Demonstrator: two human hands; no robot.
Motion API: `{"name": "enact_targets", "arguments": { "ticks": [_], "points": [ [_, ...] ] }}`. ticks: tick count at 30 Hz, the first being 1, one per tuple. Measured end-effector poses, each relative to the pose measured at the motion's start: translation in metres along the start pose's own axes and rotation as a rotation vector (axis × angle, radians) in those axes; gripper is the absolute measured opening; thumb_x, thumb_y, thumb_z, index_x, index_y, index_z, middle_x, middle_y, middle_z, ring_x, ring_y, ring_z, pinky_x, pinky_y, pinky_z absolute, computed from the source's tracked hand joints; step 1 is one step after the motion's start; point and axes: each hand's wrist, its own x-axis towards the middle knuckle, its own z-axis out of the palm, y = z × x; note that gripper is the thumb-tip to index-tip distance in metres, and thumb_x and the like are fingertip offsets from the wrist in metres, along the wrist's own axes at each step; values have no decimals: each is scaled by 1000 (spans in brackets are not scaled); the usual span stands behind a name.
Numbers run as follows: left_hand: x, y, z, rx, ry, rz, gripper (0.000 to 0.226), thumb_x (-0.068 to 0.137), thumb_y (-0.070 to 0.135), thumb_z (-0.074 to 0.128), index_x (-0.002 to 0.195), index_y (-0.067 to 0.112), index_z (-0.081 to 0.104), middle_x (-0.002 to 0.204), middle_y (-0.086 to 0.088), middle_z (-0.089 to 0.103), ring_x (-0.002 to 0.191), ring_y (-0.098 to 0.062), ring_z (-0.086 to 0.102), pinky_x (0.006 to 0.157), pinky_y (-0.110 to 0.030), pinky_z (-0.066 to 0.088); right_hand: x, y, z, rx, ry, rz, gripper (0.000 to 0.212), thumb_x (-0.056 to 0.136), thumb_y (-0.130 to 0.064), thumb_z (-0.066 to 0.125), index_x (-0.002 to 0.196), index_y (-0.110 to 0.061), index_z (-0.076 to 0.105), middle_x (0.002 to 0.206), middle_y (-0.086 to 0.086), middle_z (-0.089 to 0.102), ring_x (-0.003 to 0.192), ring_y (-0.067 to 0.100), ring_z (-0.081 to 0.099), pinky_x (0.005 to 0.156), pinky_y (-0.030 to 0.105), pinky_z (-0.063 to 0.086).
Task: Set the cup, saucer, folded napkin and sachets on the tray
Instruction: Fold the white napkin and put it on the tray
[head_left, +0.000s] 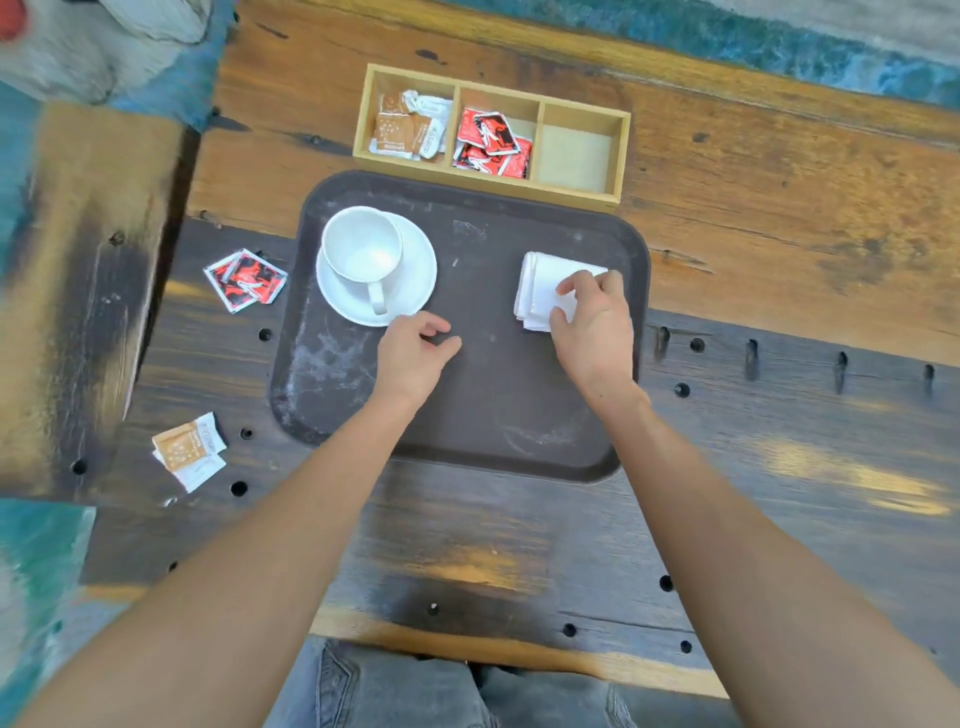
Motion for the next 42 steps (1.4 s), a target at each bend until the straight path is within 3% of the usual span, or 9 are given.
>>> {"name": "enact_targets", "arguments": {
  "ticks": [2, 7, 9, 11, 15, 19, 23, 31, 42],
  "points": [
    [-2, -14, -20, -109, 10, -98, 12, 86, 18, 74, 96, 12, 75, 97, 0, 70, 95, -21, 67, 95, -43, 56, -5, -26, 8, 80, -33, -39, 27, 92, -8, 60, 119, -9, 63, 122, 12, 54, 96, 30, 62, 89, 35, 51],
    [5, -35, -60, -345, 76, -281, 9, 90, 10, 71, 82, 12, 68, 86, -3, 66, 89, -23, 63, 78, -32, 60, -15, -90, 30, 268, -134, -86, 34, 91, -12, 65, 125, -10, 63, 122, 10, 61, 100, 17, 62, 100, 35, 51],
    [9, -35, -71, -461, 145, -310, 6, 92, 3, 65, 95, 7, 63, 88, -7, 62, 84, -24, 63, 70, -27, 61, -20, -113, 37, 357, -184, -93, 47, 89, -24, 72, 132, -15, 57, 127, 7, 60, 105, 16, 63, 98, 35, 52],
    [16, -33, -78, -553, 189, -313, 21, 92, 0, 61, 112, 7, 59, 100, -12, 63, 83, -26, 67, 75, -32, 62, -24, -132, 43, 389, -242, -118, 69, 83, -31, 79, 143, -20, 47, 138, 6, 53, 120, 21, 58, 100, 34, 49],
    [31, -26, -85, -572, 203, -296, 51, 92, -5, 58, 137, 17, 52, 115, -17, 68, 93, -28, 73, 83, -39, 63, -24, -156, 53, 330, -285, -158, 99, 77, -22, 84, 158, -22, 26, 154, 8, 39, 141, 25, 41, 104, 35, 41],
    [42, -23, -86, -632, 199, -314, 59, 89, -13, 57, 134, 24, 56, 131, -17, 63, 110, -33, 69, 77, -38, 65, -22, -165, 57, 166, -263, -184, 91, 85, -5, 73, 160, -17, 22, 156, 14, 36, 133, 34, 52, 106, 41, 46],
    [48, -23, -86, -656, 202, -317, 62, 85, -19, 57, 132, 22, 60, 126, -20, 64, 108, -33, 70, 64, -31, 65, -14, -163, 54, 147, -259, -180, 83, 86, 6, 61, 159, -15, 26, 159, 10, 39, 137, 32, 49, 108, 41, 45],
    [56, -9, -74, -617, 145, -300, 59, 83, -19, 61, 129, 18, 64, 124, -27, 63, 110, -38, 69, 73, -42, 66, 10, -143, 34, 112, -262, -190, 79, 86, 11, 53, 157, -19, 34, 158, 4, 45, 143, 27, 44, 114, 37, 39],
    [58, -3, -67, -598, 82, -275, 58, 88, -16, 61, 131, 23, 60, 119, -26, 65, 107, -35, 70, 65, -29, 64, 22, -131, 24, 162, -322, -188, 85, 82, 9, 56, 157, -24, 34, 159, 2, 44, 145, 25, 43, 118, 36, 37]
  ]
}}
